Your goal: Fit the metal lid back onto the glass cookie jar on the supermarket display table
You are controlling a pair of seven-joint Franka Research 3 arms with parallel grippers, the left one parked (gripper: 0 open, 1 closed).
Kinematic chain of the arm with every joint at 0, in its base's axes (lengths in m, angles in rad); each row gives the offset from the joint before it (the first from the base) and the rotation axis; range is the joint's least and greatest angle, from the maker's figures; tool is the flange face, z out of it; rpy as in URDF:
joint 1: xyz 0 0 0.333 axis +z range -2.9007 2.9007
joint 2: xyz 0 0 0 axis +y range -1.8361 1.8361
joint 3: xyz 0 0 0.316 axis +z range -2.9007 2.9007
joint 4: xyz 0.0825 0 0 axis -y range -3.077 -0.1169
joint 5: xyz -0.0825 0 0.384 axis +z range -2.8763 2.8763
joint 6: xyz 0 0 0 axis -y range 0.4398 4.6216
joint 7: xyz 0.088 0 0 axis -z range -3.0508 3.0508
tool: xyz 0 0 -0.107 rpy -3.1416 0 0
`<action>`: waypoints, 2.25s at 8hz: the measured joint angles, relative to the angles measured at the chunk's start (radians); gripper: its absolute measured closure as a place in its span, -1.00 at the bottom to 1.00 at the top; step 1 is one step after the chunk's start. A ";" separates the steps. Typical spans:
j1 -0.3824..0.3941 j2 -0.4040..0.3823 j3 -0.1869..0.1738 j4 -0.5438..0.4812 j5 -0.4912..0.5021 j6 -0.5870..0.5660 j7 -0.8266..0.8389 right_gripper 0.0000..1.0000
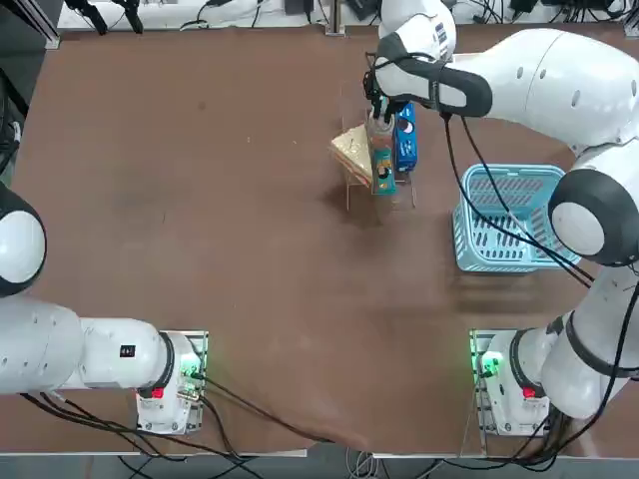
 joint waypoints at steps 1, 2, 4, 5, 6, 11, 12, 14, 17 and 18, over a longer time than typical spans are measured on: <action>0.000 0.000 -0.001 -0.004 0.000 0.004 0.000 0.48; 0.000 0.000 -0.001 -0.008 -0.001 0.009 0.000 0.48; 0.000 0.000 -0.001 -0.008 -0.001 0.013 0.000 0.48; -0.001 0.000 -0.002 -0.011 -0.001 0.020 0.000 0.48; -0.001 -0.002 -0.002 -0.019 -0.001 0.033 0.000 0.48; -0.001 -0.012 -0.003 -0.038 -0.001 0.054 0.000 0.45; -0.001 -0.010 -0.003 -0.041 -0.001 0.054 0.000 0.19; -0.001 -0.007 -0.003 -0.051 -0.001 0.064 0.000 -0.40; 0.000 -0.016 -0.003 -0.034 -0.002 0.037 0.000 -0.49; 0.000 -0.023 -0.005 -0.011 -0.002 -0.001 0.000 -0.54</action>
